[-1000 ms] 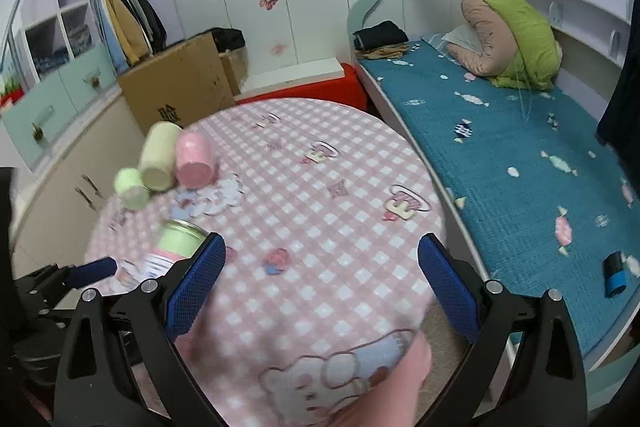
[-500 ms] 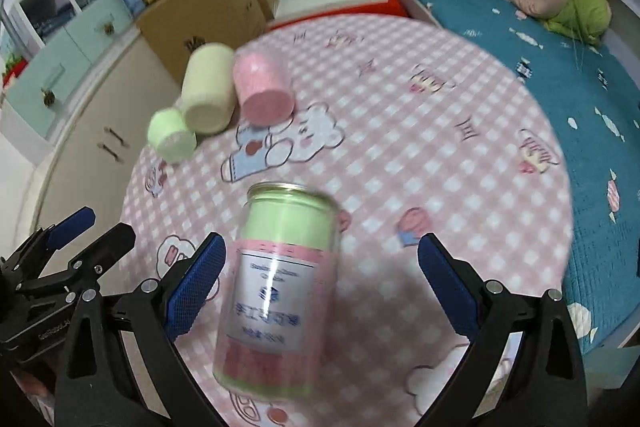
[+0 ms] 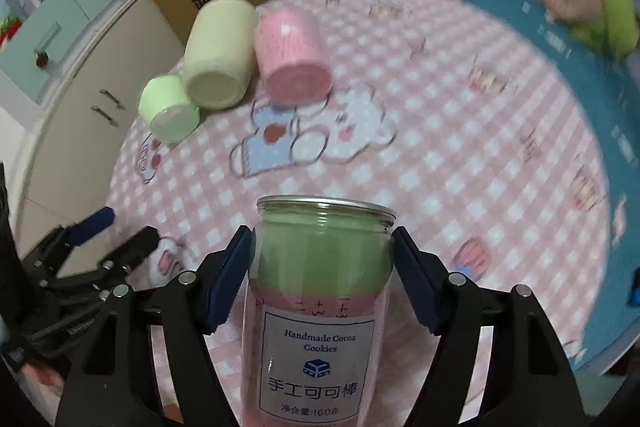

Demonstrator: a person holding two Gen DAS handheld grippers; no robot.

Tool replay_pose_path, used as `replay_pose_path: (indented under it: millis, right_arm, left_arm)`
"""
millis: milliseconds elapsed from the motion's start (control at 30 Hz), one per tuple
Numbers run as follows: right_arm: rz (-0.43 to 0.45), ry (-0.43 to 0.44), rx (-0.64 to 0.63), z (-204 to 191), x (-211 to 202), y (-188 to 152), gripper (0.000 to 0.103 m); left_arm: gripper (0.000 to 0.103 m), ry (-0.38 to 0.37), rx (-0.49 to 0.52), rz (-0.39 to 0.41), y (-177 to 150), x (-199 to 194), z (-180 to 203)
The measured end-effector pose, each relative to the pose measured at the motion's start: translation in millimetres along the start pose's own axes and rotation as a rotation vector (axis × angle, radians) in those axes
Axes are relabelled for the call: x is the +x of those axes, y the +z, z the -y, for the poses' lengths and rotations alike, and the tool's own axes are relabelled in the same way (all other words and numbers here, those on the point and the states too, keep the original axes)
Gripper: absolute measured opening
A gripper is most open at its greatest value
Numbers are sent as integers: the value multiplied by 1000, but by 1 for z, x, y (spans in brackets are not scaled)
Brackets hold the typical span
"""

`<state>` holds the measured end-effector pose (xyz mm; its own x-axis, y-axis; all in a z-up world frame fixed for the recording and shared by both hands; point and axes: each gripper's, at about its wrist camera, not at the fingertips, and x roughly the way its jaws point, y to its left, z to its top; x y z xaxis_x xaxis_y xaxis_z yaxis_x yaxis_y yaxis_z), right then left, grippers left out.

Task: Flip cup upright
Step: 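Lift the jar with the right gripper and rotate it open end up, then lower the upright jar onto the table with the right gripper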

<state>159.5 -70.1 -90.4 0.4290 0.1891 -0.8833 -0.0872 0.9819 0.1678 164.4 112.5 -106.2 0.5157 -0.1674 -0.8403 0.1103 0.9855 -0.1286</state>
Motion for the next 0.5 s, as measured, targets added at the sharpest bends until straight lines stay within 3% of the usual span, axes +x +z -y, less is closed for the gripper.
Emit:
replay_pose_path:
  millis: [233,367,500]
  right_arm:
    - [279,-45,-75,-9,-54,13,67]
    - [324,-55,-122,-19,-56,15,67]
    - [314,-71,-168,-29,-43,18,67]
  left_arm:
    - [85,-15,8,65,10,-15,17]
    - [85,-20,19,58,8,-14,25]
    - [85,-6,8,52,6,-11,24]
